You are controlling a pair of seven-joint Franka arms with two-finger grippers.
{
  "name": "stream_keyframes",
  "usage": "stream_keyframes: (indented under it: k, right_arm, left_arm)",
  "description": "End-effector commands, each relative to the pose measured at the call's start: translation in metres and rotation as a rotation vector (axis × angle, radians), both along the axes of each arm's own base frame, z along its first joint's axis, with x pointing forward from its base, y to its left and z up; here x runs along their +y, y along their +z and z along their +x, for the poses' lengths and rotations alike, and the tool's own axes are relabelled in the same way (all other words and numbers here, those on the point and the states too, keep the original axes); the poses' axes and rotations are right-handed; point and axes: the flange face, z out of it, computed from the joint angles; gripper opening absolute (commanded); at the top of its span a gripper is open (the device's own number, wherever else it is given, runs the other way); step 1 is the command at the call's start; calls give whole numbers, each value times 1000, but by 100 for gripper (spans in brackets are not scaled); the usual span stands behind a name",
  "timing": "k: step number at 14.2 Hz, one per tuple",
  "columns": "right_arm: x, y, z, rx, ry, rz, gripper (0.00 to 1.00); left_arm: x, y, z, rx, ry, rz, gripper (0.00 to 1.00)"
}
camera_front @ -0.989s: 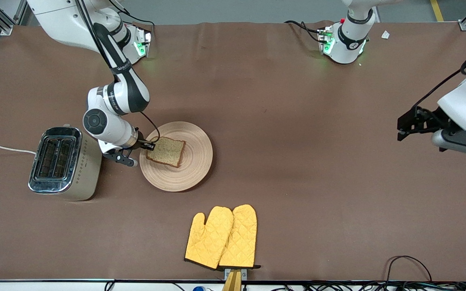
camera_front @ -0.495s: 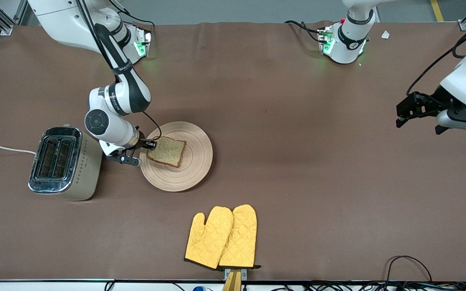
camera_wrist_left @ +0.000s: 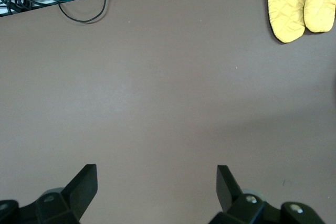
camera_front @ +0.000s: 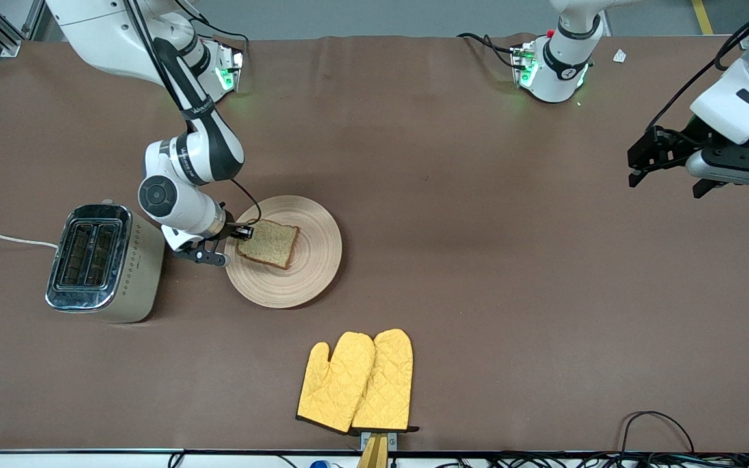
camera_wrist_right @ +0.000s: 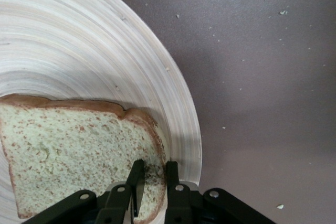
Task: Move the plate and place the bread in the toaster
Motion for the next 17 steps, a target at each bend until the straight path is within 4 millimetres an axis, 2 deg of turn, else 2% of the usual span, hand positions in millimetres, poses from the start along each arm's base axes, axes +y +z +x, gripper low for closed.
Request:
stream_keyframes:
  k: [1,5,8,12,13,15,17]
  right_arm:
    - [3,-8,0,6,10,9,24]
    - [3,-10,2,7,7,10,21]
    - [4,-10,3,7,7,10,2]
    - [5,5,14,7,7,14,0]
    - [7,20,22,36,11,16,0]
    - [9,65,44,114,24,5,0]
    - [-8,104,62,126,33,-42,0]
  left_arm:
    - [9,11,-11,7,19,5,100]
    - [15,7,-8,15,13,6,100]
    - [18,7,-8,18,20,6,100]
    - [18,9,-9,15,38,2,100]
    - [18,11,-10,12,38,2,100]
    - [19,12,-12,20,38,3,100]
    - [17,14,-13,17,33,3,100]
